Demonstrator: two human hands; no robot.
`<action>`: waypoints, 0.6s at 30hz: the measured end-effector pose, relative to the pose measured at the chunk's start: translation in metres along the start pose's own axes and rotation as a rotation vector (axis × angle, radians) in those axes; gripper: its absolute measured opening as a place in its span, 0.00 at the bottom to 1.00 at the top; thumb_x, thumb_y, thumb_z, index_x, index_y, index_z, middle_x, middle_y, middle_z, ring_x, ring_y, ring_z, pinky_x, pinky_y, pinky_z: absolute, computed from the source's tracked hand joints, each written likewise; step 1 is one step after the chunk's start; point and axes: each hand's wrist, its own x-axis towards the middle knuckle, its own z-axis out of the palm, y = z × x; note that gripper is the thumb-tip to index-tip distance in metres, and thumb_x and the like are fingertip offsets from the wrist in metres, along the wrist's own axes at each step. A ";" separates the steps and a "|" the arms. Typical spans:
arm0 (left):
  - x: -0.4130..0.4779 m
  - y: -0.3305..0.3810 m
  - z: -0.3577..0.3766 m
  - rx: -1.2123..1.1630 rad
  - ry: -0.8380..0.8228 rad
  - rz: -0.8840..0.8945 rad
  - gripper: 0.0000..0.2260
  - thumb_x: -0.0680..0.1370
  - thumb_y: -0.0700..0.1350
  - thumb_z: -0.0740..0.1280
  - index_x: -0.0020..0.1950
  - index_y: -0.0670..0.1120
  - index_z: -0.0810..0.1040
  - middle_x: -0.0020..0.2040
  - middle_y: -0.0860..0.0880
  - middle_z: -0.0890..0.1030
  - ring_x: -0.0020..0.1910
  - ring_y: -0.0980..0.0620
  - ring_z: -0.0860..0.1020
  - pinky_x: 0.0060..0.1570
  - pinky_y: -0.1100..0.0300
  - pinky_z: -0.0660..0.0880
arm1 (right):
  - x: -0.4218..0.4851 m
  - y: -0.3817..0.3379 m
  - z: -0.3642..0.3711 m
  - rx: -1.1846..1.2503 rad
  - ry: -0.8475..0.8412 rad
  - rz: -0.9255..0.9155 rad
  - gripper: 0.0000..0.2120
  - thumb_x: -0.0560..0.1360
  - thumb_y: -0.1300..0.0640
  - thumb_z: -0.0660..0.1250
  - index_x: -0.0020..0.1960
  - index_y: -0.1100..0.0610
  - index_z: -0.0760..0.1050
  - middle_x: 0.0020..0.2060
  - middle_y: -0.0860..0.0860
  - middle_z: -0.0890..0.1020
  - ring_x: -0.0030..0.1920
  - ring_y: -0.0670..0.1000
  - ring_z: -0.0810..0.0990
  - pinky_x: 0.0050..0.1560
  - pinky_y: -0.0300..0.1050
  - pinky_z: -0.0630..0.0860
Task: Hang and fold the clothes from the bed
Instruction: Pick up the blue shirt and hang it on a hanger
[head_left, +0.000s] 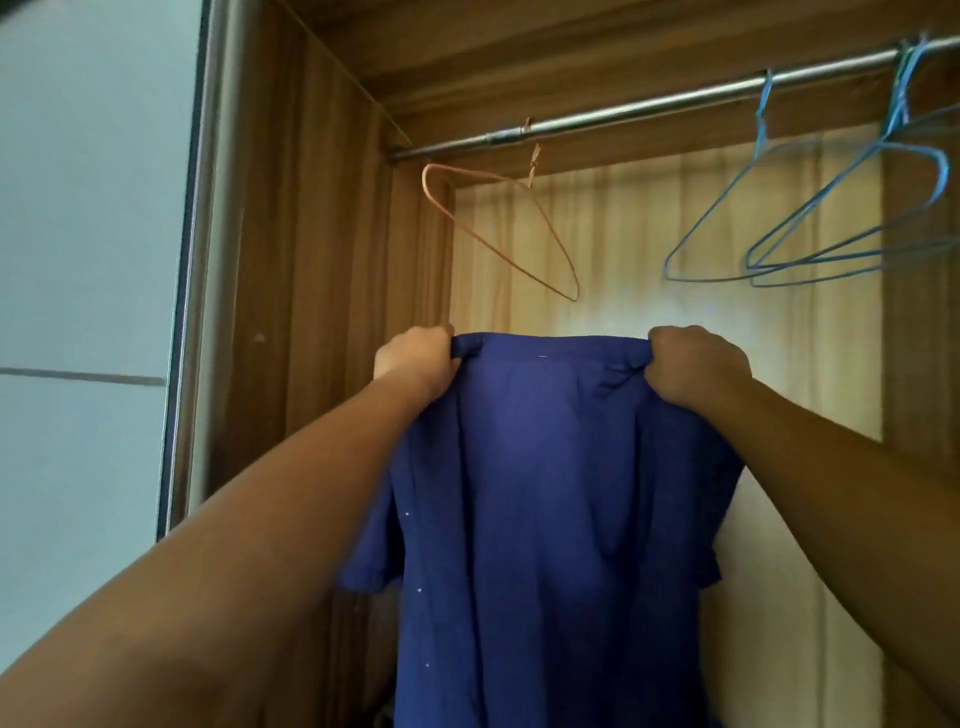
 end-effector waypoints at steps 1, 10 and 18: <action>-0.010 -0.006 0.016 0.026 -0.052 0.008 0.13 0.82 0.49 0.60 0.64 0.48 0.75 0.58 0.43 0.80 0.56 0.40 0.79 0.45 0.52 0.71 | -0.006 0.001 0.019 0.010 -0.056 -0.025 0.01 0.77 0.58 0.60 0.47 0.54 0.70 0.43 0.51 0.73 0.45 0.56 0.76 0.44 0.48 0.74; -0.144 -0.064 0.199 0.153 -0.613 0.033 0.13 0.82 0.47 0.60 0.65 0.47 0.75 0.65 0.43 0.77 0.64 0.40 0.76 0.61 0.47 0.75 | -0.126 -0.012 0.220 0.072 -0.722 -0.232 0.13 0.82 0.53 0.60 0.54 0.59 0.80 0.53 0.56 0.82 0.52 0.55 0.79 0.52 0.44 0.73; -0.237 -0.077 0.286 0.089 -0.908 -0.053 0.16 0.81 0.50 0.60 0.67 0.49 0.74 0.68 0.44 0.76 0.67 0.41 0.75 0.65 0.46 0.73 | -0.229 -0.034 0.320 0.319 -0.870 -0.206 0.12 0.83 0.52 0.57 0.60 0.56 0.74 0.55 0.51 0.79 0.55 0.52 0.77 0.56 0.41 0.71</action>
